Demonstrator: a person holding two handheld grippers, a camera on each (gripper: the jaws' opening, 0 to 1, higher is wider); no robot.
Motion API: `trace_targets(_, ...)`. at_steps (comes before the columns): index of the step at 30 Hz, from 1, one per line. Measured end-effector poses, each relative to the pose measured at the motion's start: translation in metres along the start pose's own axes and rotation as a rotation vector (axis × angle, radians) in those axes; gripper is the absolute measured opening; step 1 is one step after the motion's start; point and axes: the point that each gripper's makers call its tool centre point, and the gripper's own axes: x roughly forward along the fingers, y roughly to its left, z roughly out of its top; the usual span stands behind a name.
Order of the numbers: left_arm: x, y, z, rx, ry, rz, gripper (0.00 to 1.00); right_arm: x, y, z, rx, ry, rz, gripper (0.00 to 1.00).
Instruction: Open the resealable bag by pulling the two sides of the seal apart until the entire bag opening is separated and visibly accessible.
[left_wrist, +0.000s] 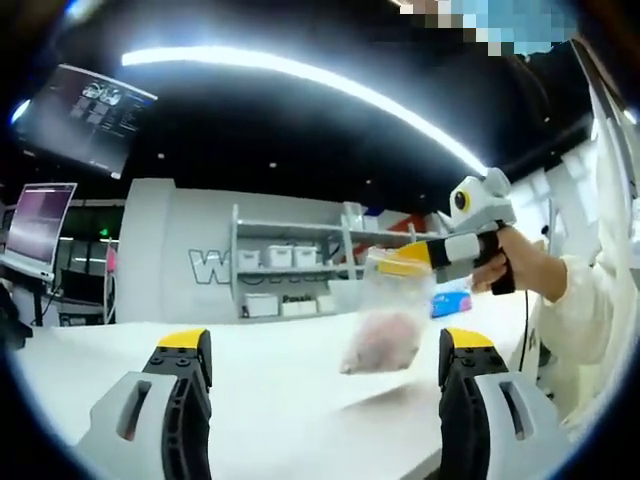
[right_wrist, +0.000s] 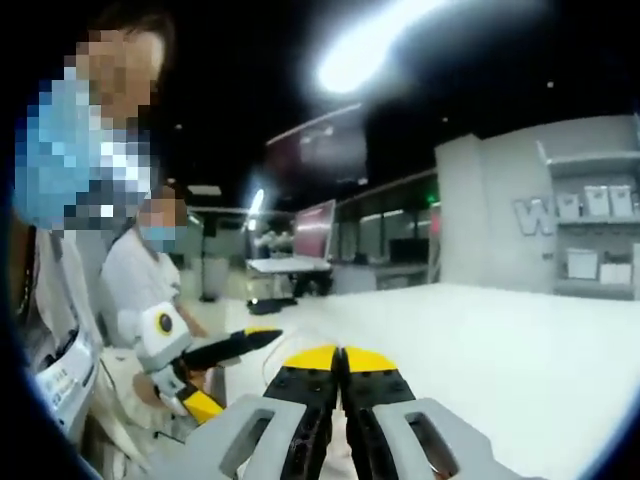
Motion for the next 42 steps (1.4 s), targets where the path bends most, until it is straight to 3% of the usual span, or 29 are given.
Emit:
trace_targets(33, -0.004, 0.017, -0.001, -0.006, 0.014, 0.037, 0.91, 0.022, -0.025, 0.012, -0.087, 0.051, -0.012, 0.0)
trace_targets(42, -0.006, 0.024, -0.003, -0.015, 0.018, 0.056, 0.91, 0.032, -0.043, 0.017, -0.109, 0.089, -0.016, 0.0)
